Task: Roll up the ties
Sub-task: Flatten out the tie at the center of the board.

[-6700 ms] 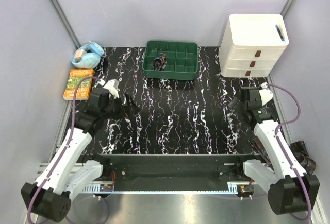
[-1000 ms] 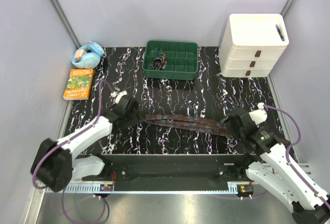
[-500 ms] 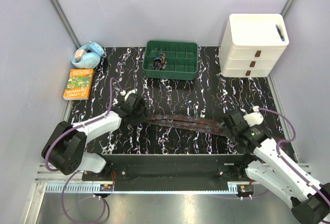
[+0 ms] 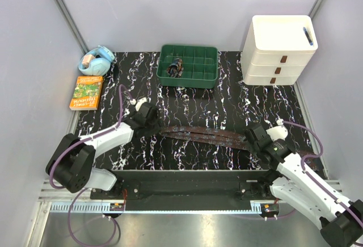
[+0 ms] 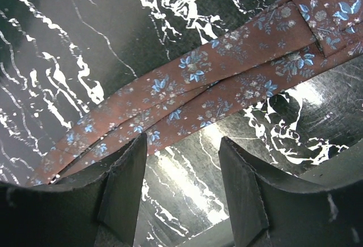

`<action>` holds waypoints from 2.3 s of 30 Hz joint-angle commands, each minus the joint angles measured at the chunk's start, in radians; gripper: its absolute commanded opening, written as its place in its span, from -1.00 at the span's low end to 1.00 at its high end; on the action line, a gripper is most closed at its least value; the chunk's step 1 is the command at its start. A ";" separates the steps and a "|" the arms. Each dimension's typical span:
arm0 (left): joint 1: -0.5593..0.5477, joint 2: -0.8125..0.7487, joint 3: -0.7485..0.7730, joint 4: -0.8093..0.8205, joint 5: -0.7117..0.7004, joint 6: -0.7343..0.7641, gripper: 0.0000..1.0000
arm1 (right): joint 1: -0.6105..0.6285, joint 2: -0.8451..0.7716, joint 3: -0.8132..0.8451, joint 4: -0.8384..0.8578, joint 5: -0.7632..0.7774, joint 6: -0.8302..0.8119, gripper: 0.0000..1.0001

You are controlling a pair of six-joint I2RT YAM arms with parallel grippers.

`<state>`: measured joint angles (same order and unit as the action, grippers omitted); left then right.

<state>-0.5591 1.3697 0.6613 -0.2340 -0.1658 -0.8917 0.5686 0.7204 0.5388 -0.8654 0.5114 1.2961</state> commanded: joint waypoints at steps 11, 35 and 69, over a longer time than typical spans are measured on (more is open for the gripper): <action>-0.005 0.080 0.040 0.055 -0.006 -0.030 -0.14 | -0.003 -0.013 -0.040 0.029 0.058 0.048 0.22; 0.001 -0.329 -0.204 0.041 -0.092 0.051 -0.67 | -0.003 -0.012 -0.089 0.042 0.130 0.149 0.06; 0.014 -0.253 -0.155 0.113 -0.032 0.028 0.22 | -0.003 0.407 -0.042 0.529 -0.105 0.072 0.03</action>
<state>-0.5461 1.1057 0.4709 -0.1619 -0.1734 -0.8661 0.5686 1.1156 0.4732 -0.3676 0.4126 1.3666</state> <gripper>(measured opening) 0.574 0.516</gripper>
